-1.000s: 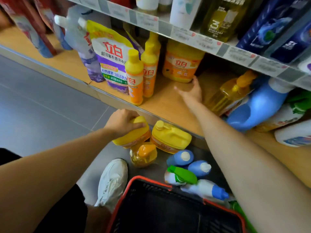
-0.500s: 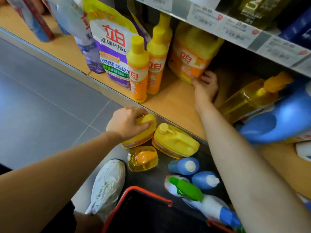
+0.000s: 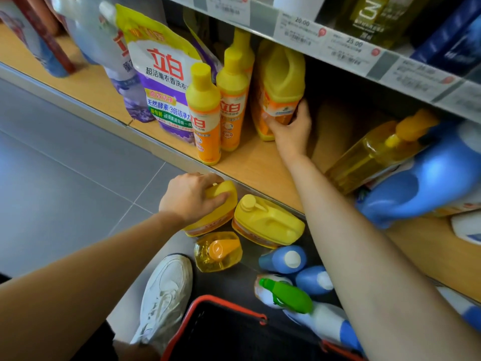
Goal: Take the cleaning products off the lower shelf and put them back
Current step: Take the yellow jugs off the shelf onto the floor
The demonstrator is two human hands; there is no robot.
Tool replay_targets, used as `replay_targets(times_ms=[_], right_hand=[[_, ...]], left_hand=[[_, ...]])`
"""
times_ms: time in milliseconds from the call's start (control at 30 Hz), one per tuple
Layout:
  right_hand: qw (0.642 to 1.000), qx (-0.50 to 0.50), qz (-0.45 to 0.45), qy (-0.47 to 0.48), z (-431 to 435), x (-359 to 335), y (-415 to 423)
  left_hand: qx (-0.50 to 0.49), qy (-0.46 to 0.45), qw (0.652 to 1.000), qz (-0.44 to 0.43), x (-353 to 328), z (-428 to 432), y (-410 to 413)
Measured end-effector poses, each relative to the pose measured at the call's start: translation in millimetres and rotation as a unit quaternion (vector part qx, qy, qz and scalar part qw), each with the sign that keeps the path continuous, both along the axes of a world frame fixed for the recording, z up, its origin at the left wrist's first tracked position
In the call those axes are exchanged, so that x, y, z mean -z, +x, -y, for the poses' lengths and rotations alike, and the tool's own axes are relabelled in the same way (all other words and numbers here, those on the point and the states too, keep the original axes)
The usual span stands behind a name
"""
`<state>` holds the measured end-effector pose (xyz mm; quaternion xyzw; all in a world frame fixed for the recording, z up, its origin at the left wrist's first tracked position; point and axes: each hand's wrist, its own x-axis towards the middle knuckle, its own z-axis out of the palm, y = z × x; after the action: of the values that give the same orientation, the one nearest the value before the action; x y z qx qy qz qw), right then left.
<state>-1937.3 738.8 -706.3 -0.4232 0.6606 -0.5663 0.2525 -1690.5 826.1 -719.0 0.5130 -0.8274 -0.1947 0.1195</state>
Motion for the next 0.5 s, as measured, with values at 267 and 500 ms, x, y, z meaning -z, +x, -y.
replay_targets(times_ms=[267, 500], right_hand=[[0.999, -0.046, 0.009, 0.028, -78.7, -0.7, 3.6], [0.988, -0.08, -0.13, 0.036, -137.7, -69.4, -11.9]], left_hand=[[0.011, -0.025, 1.0, -0.003, 2.8, 2.8, 0.7], [0.008, -0.027, 1.0, 0.01, 3.8, 3.6, 0.1]])
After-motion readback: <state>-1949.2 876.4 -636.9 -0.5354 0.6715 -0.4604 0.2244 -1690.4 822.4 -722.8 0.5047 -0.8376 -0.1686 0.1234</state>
